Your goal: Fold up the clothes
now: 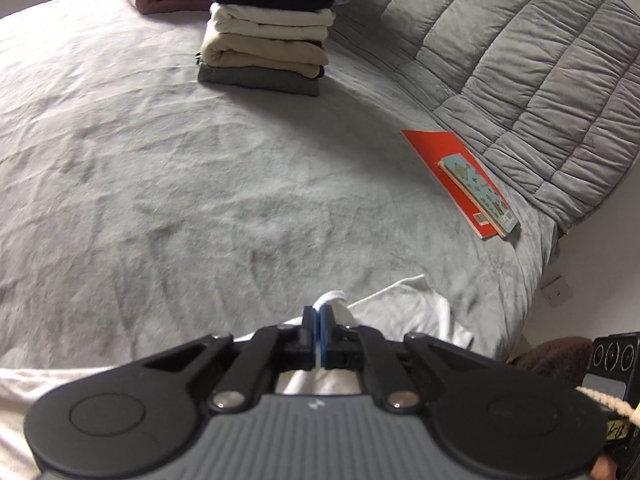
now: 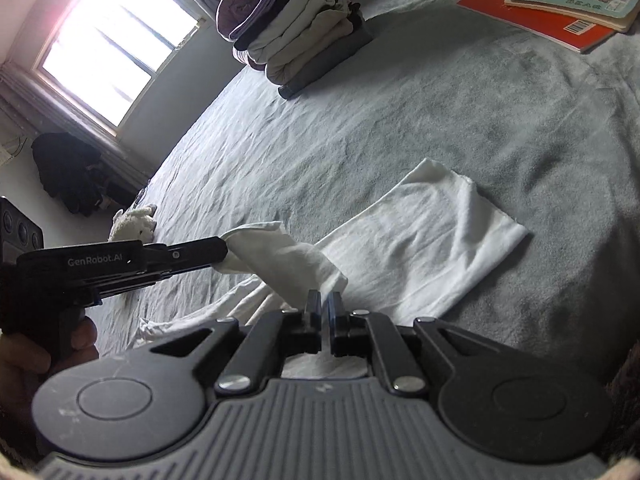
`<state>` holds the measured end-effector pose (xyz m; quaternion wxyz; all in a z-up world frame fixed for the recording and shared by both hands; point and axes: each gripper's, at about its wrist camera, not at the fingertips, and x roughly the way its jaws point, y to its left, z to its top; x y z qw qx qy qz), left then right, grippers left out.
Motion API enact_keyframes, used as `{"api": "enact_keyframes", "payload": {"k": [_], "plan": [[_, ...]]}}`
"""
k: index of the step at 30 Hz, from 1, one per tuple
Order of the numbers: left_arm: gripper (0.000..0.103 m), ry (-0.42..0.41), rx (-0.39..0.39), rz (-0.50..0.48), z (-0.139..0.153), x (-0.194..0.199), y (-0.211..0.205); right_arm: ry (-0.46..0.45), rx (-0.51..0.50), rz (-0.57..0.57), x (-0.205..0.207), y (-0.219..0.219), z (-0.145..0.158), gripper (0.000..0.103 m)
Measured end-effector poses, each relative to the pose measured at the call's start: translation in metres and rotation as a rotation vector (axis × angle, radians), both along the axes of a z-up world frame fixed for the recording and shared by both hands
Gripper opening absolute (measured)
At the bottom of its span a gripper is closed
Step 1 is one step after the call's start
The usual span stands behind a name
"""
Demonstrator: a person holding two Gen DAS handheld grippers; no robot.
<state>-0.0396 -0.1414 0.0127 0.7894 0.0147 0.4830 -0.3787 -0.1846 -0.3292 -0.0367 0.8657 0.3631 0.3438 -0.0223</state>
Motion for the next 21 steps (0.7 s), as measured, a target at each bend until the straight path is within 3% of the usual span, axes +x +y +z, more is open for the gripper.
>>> {"api": "enact_keyframes", "payload": {"k": [3,5,8,9,11,15,21], "plan": [[0.002,0.055,0.068,0.065,-0.027,-0.003,0.029,0.063,-0.012,0.043,0.002,0.008,-0.011,0.008],[0.004,0.06,0.037,0.076,-0.03,-0.007,0.043,0.053,-0.013,0.043,-0.003,0.01,-0.01,0.014],[0.025,0.008,-0.006,0.065,-0.025,-0.015,0.055,0.024,-0.045,0.046,-0.006,0.011,-0.003,0.018],[0.036,-0.03,-0.014,0.056,-0.021,-0.018,0.056,0.013,-0.059,0.049,-0.007,0.013,0.0,0.027],[0.038,-0.093,-0.012,0.019,-0.014,-0.023,0.054,-0.001,-0.088,0.073,-0.008,0.019,0.003,0.043],[0.045,-0.253,0.033,-0.119,-0.004,-0.039,0.036,-0.038,-0.167,0.151,-0.006,0.04,0.011,0.043],[0.044,-0.27,0.082,-0.183,-0.017,-0.037,0.015,-0.062,-0.276,0.195,0.002,0.065,0.008,0.042]]}}
